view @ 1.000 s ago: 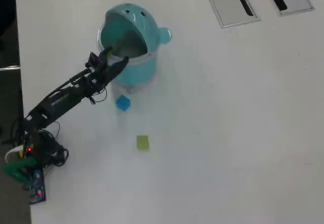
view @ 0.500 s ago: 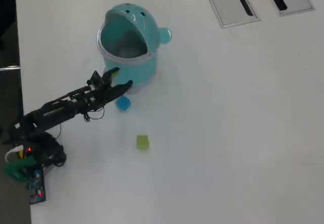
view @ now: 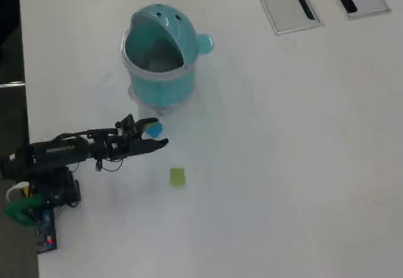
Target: Grasp RGB lego blocks and put them in the bin one by one.
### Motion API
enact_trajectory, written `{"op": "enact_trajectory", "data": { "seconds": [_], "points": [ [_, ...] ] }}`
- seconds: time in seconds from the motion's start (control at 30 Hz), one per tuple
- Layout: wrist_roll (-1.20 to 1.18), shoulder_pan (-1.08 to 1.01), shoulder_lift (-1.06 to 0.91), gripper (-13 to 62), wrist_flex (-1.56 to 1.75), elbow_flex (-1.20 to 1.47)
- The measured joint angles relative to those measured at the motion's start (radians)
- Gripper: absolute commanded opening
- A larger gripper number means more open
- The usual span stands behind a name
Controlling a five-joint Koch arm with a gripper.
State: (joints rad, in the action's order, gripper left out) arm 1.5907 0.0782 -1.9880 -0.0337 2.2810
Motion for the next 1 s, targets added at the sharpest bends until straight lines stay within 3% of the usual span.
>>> {"op": "enact_trajectory", "data": {
  "seconds": [0.33, 0.8, 1.0],
  "points": [
    [0.058, -0.114, 0.003, 33.1, -0.114, 0.044],
    [0.103, -0.199, 0.284, 33.2, -0.110, 0.043],
    [0.138, -0.261, 0.413, 33.2, -0.097, -0.092]
  ]
}}
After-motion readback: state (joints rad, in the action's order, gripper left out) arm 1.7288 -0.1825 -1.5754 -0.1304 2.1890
